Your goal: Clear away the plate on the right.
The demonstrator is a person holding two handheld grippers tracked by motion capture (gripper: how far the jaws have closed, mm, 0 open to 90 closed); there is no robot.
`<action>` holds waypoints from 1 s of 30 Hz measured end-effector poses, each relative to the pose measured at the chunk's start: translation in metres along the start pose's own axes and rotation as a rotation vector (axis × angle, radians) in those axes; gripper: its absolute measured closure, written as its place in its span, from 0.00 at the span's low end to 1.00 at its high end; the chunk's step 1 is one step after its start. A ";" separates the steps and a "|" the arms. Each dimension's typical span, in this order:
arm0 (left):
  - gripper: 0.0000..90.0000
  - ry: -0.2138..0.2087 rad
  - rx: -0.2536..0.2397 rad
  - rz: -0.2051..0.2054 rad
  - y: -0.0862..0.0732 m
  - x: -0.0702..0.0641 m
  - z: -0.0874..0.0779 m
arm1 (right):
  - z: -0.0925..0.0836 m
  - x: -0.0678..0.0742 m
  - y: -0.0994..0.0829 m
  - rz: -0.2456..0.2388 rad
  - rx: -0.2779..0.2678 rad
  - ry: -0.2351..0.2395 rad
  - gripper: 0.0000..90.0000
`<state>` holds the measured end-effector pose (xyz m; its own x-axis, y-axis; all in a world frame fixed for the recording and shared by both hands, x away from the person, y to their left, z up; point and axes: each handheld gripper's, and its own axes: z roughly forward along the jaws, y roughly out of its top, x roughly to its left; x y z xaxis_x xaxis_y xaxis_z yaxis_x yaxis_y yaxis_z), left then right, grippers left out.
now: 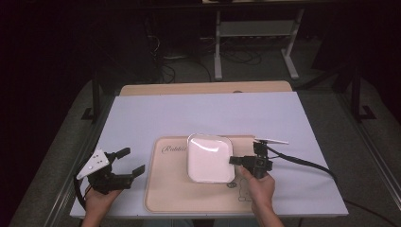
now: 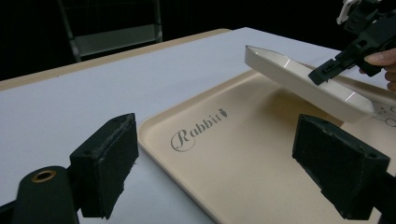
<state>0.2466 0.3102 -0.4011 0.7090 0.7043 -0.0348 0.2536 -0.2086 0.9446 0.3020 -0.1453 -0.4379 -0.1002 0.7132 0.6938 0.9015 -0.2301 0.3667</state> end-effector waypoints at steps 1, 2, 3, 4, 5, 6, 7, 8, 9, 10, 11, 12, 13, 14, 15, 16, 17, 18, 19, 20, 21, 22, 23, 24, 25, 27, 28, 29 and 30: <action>0.15 -0.001 0.001 0.000 0.000 0.000 0.000 | 0.000 0.000 0.000 0.000 0.000 0.000 0.98; 0.15 -0.001 0.000 0.000 0.000 0.000 0.000 | 0.001 0.000 0.000 0.000 0.006 -0.005 0.98; 0.15 -0.001 0.000 0.000 0.000 0.000 0.000 | 0.001 -0.001 -0.001 -0.002 0.011 -0.013 0.98; 0.15 0.000 -0.002 -0.002 0.000 0.000 0.000 | 0.002 -0.001 -0.001 -0.001 0.010 -0.019 0.98; 0.15 0.000 -0.002 -0.001 0.000 0.000 0.000 | 0.002 -0.001 -0.002 0.000 0.010 -0.024 0.98; 0.15 0.000 -0.002 -0.003 0.000 0.000 0.000 | 0.002 -0.002 -0.002 0.003 0.007 -0.028 0.98; 0.15 0.001 -0.003 -0.004 0.000 0.000 -0.001 | 0.003 -0.002 -0.003 0.005 0.005 -0.033 0.98; 0.15 0.002 -0.003 -0.004 0.000 0.001 -0.001 | 0.003 -0.002 -0.003 0.005 0.004 -0.035 0.97; 0.15 0.002 -0.004 -0.005 0.000 0.001 -0.001 | 0.003 -0.002 -0.003 0.005 0.004 -0.041 0.97; 0.15 0.002 -0.006 -0.004 0.000 0.001 -0.001 | 0.003 -0.002 -0.003 0.005 0.002 -0.045 0.97; 0.15 0.002 -0.007 -0.004 0.000 0.001 -0.001 | 0.003 -0.003 -0.003 0.009 -0.001 -0.048 0.96; 0.15 0.001 -0.006 -0.005 0.000 0.001 -0.001 | 0.003 -0.003 -0.004 0.014 -0.003 -0.048 0.95; 0.15 0.001 -0.004 -0.005 0.000 0.001 -0.001 | 0.002 -0.005 -0.004 0.029 -0.009 -0.038 0.94; 0.15 0.001 -0.004 -0.004 0.000 0.001 -0.001 | 0.002 -0.007 -0.004 0.041 -0.010 -0.036 0.94; 0.15 0.001 -0.004 -0.005 0.000 0.001 -0.001 | 0.001 -0.009 -0.004 0.046 -0.013 -0.043 0.94; 0.15 0.000 -0.004 -0.004 0.000 0.000 -0.001 | 0.001 -0.011 -0.005 0.047 -0.015 -0.053 0.94; 0.15 0.000 -0.003 -0.004 0.000 0.000 0.000 | 0.000 -0.013 -0.006 0.042 -0.013 -0.070 0.94; 0.15 0.000 -0.002 -0.004 0.000 0.000 0.000 | 0.000 -0.015 -0.007 0.054 -0.012 -0.066 0.94; 0.15 -0.001 -0.001 -0.004 0.000 0.001 0.000 | 0.000 -0.017 -0.007 0.060 -0.011 -0.066 0.94; 0.15 -0.001 0.000 -0.003 0.000 0.001 0.000 | 0.000 -0.018 -0.008 0.066 -0.012 -0.067 0.94; 0.15 -0.001 0.000 -0.003 0.000 0.000 0.000 | 0.000 -0.019 -0.009 0.072 -0.011 -0.065 0.94; 0.15 -0.002 -0.001 -0.002 0.000 0.000 0.000 | 0.000 -0.020 -0.009 0.072 -0.011 -0.065 0.94; 0.15 -0.002 -0.001 -0.003 0.000 0.000 0.001 | 0.000 -0.020 -0.010 0.068 -0.012 -0.066 0.94; 0.15 -0.003 0.000 -0.002 0.000 0.000 0.001 | 0.000 -0.020 -0.010 0.069 -0.011 -0.065 0.93; 0.15 -0.003 0.001 -0.003 0.000 0.000 0.001 | -0.001 -0.020 -0.010 0.068 -0.014 -0.064 0.92; 0.15 -0.004 0.000 -0.004 0.000 0.000 0.001 | -0.001 -0.019 -0.011 0.070 -0.018 -0.070 0.92; 0.15 -0.003 0.000 -0.004 0.000 0.000 0.001 | -0.001 -0.019 -0.011 0.068 -0.020 -0.071 0.92; 0.15 -0.003 0.000 -0.003 0.000 0.000 0.001 | -0.002 -0.019 -0.012 0.068 -0.021 -0.071 0.92; 0.15 -0.003 0.000 -0.003 0.000 0.000 0.001 | -0.002 -0.019 -0.013 0.070 -0.022 -0.073 0.92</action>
<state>0.2469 0.3097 -0.4014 0.7102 0.7030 -0.0385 0.2553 -0.2063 0.9446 0.2917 -0.1570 -0.4544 -0.0054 0.7413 0.6712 0.8956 -0.2950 0.3330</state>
